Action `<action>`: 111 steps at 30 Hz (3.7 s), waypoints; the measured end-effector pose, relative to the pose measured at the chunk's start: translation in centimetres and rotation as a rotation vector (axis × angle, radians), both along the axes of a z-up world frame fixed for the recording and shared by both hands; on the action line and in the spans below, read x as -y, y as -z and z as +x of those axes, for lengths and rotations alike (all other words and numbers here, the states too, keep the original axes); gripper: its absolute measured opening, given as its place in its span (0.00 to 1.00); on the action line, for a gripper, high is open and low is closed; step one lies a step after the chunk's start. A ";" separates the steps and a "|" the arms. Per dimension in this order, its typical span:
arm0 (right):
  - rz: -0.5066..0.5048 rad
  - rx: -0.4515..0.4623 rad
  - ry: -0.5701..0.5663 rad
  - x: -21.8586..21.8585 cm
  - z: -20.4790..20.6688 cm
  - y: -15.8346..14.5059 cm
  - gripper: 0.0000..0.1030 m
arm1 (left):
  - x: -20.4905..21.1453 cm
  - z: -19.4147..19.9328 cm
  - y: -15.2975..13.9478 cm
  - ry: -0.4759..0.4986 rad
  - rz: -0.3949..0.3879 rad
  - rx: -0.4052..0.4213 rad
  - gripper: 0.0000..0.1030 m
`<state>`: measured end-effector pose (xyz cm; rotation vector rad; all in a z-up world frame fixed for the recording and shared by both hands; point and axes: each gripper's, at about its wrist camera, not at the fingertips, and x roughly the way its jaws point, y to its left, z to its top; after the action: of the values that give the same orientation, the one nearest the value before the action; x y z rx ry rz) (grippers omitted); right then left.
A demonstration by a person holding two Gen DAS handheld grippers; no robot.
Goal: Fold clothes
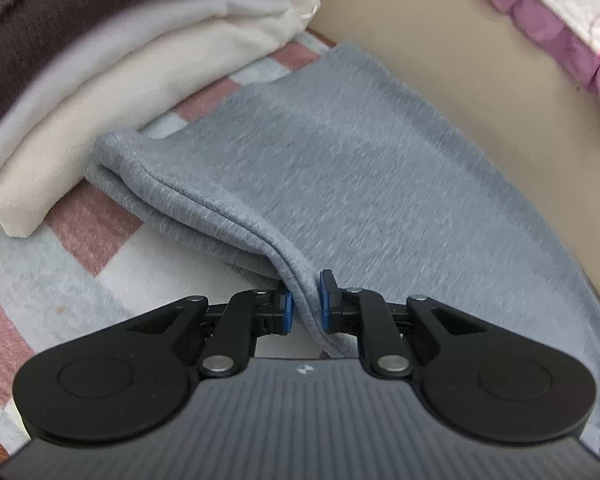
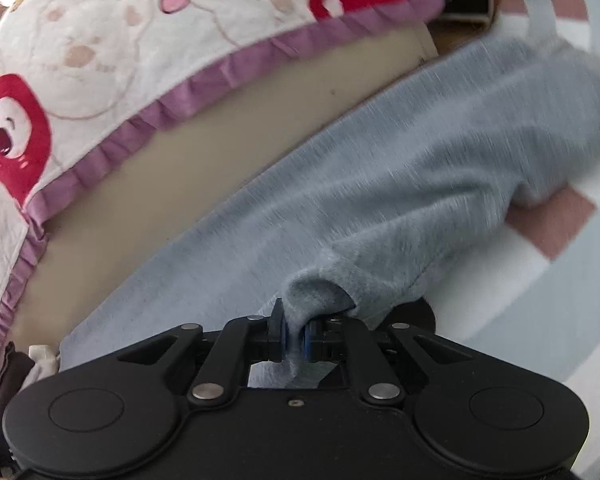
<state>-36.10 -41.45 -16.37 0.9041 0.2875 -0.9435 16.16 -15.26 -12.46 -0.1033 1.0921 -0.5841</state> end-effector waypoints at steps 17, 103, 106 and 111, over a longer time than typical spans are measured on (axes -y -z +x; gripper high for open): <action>0.180 0.093 0.048 0.9 -1.7 2.8 0.17 | -1.0 3.0 1.6 -0.051 -0.010 0.015 0.30; 0.278 -0.274 -0.094 -4.9 -3.7 -3.5 0.32 | -11.6 -4.8 -3.9 -0.146 0.085 0.048 0.08; 0.289 -0.324 -0.058 -5.0 -3.0 -7.0 0.35 | -12.0 -5.2 -5.7 -0.136 0.109 0.076 0.09; -0.011 -0.316 -0.252 -3.9 1.7 -14.1 0.52 | -10.6 -6.1 -12.2 -0.016 0.022 0.294 0.28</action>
<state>-34.38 -37.60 -2.27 0.6877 0.6506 -0.8499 10.08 -4.71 -0.24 -0.0061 0.8116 -0.5529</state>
